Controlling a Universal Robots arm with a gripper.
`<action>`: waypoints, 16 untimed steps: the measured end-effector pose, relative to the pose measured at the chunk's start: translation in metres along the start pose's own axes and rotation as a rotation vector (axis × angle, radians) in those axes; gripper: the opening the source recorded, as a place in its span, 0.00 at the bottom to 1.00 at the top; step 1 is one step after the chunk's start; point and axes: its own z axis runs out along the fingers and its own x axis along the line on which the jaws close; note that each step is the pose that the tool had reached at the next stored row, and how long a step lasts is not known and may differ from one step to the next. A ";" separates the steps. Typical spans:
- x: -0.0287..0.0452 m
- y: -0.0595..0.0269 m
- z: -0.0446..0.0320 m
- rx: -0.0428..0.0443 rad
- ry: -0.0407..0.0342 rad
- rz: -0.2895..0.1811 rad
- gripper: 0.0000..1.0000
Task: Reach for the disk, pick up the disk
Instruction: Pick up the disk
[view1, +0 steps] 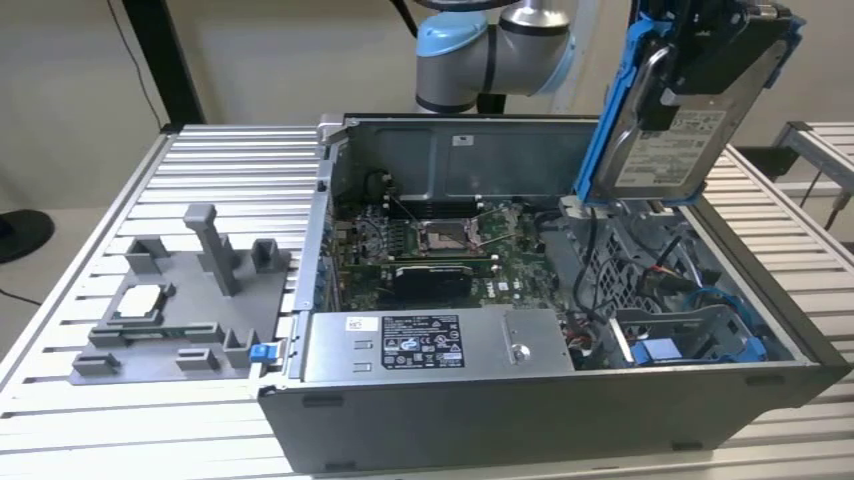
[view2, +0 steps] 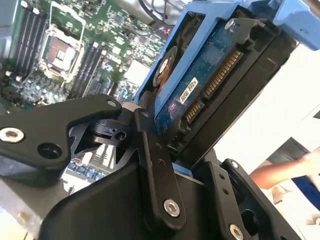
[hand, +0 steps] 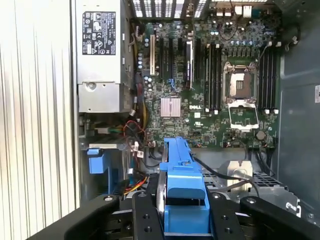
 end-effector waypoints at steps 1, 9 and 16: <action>0.0029 -0.0001 0.0000 0.0000 0.0001 0.000 0.00; 0.0289 -0.0008 0.0003 0.0000 0.0002 0.000 0.00; 0.0536 -0.0027 0.0002 -0.0002 -0.0002 0.000 0.00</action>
